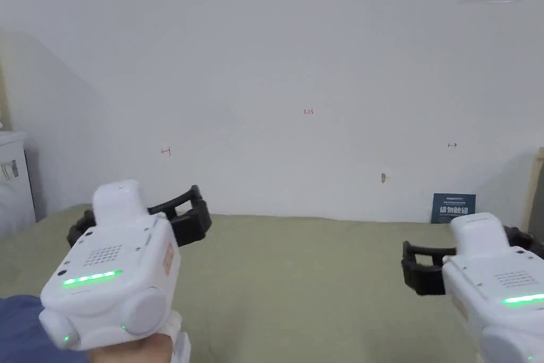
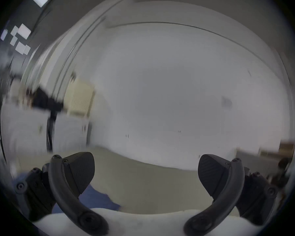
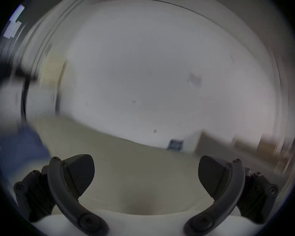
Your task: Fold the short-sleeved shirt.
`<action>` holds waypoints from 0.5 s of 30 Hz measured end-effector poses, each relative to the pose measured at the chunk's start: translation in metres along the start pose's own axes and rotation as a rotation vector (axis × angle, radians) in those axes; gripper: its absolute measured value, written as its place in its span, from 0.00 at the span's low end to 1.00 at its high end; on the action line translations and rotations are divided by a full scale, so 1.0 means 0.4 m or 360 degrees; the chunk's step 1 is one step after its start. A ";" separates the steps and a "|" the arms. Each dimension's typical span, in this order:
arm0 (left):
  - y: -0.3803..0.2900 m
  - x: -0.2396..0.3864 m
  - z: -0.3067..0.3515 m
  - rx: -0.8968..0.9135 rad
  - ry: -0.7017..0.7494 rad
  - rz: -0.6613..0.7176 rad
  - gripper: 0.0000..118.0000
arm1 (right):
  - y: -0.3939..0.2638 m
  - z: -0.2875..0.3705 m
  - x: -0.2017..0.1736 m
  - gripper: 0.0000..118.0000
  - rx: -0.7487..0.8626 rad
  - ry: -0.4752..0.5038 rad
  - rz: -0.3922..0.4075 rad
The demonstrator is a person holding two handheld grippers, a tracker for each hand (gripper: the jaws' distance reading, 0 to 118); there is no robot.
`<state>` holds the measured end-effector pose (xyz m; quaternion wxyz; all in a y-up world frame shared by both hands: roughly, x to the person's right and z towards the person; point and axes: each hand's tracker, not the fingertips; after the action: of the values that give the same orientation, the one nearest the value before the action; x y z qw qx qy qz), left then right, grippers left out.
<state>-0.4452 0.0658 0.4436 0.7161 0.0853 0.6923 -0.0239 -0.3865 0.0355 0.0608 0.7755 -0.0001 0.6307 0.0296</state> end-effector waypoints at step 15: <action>-0.084 0.013 -0.028 -0.0360 0.0029 0.0014 1.00 | -0.045 -0.009 0.019 0.99 -0.0014 -0.0206 -0.0165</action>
<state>-0.4611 0.0348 0.4351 0.7150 0.0071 0.6966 0.0583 -0.3877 0.0178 0.0520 0.8151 -0.0343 0.5783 -0.0077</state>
